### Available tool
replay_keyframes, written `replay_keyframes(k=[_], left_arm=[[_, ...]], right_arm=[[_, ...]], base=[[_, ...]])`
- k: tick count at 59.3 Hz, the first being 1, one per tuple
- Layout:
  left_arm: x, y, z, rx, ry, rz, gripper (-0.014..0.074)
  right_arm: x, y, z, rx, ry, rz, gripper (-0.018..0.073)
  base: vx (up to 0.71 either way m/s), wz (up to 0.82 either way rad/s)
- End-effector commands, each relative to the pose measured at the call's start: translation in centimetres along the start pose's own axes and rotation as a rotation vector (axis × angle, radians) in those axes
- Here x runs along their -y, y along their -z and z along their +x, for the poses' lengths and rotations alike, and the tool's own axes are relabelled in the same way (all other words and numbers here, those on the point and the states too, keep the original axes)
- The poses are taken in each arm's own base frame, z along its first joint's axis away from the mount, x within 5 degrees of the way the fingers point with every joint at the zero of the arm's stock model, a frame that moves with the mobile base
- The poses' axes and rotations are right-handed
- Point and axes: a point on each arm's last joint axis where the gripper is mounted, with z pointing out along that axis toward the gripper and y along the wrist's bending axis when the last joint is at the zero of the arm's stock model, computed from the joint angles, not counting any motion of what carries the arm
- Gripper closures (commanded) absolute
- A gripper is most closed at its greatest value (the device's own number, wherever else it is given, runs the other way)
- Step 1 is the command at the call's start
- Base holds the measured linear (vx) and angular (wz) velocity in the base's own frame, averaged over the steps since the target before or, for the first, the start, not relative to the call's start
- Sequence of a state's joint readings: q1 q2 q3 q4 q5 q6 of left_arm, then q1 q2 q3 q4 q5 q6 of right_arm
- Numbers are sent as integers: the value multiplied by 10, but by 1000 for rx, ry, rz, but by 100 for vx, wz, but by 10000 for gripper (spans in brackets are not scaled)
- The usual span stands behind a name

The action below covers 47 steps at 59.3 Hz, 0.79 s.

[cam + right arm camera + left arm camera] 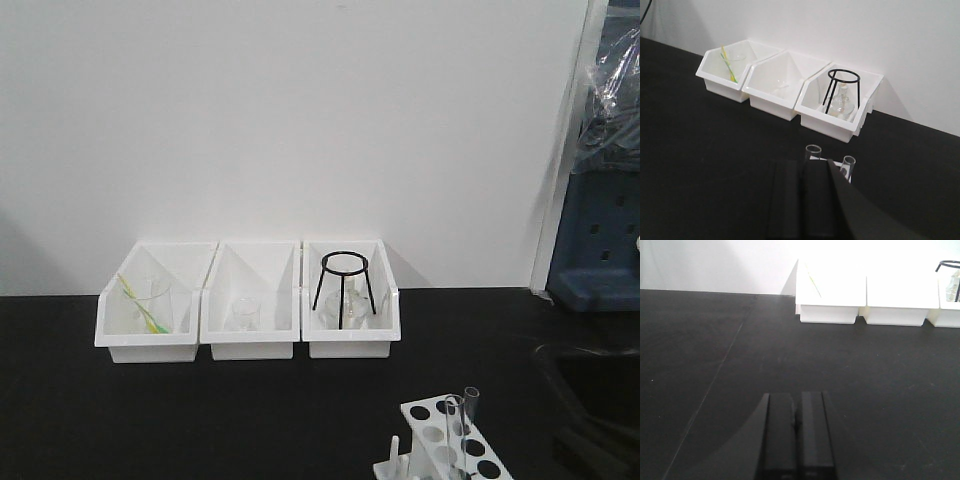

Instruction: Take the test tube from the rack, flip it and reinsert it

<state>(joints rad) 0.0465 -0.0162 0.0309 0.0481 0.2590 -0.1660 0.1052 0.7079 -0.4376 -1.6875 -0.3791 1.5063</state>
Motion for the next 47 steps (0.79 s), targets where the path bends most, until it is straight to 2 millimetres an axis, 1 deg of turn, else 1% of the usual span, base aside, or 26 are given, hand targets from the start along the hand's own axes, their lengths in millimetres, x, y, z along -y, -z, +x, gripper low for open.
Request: replay_keyframes(k=[1, 13, 47], left_arm=[[2, 1, -7, 86, 4, 23, 603], [2, 1, -7, 86, 4, 23, 603], [2, 1, -7, 86, 4, 23, 603]], right_arm=[[-2, 9, -9, 38, 19, 9, 571], [-6, 21, -14, 91, 36, 17, 571], [-5, 21, -14, 91, 43, 26, 571]], base=[[0, 0], [0, 0], [0, 0]])
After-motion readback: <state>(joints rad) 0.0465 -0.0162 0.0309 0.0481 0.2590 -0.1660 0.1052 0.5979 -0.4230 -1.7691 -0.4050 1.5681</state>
